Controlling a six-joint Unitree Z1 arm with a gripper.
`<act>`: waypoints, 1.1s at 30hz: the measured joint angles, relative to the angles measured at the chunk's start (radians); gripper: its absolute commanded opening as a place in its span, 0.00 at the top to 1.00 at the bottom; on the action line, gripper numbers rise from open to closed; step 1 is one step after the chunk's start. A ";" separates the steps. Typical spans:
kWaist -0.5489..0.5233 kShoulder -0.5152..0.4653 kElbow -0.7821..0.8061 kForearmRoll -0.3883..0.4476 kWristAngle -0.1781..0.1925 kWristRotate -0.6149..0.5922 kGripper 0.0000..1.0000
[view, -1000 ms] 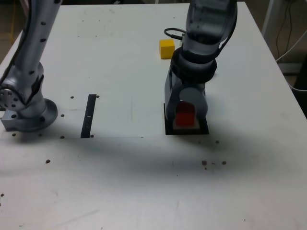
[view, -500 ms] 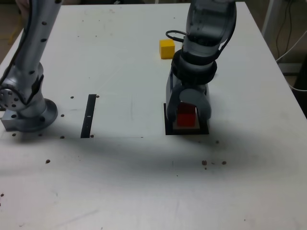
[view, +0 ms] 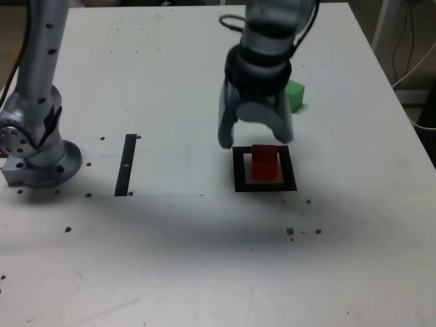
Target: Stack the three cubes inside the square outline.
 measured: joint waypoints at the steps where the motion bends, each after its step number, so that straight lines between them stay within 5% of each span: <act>1: 0.005 -0.008 -0.011 0.023 0.009 0.001 0.02; 15: 0.128 -0.025 -0.075 0.091 0.030 0.102 0.02; 33: 0.455 0.018 -0.162 0.107 0.045 0.398 0.02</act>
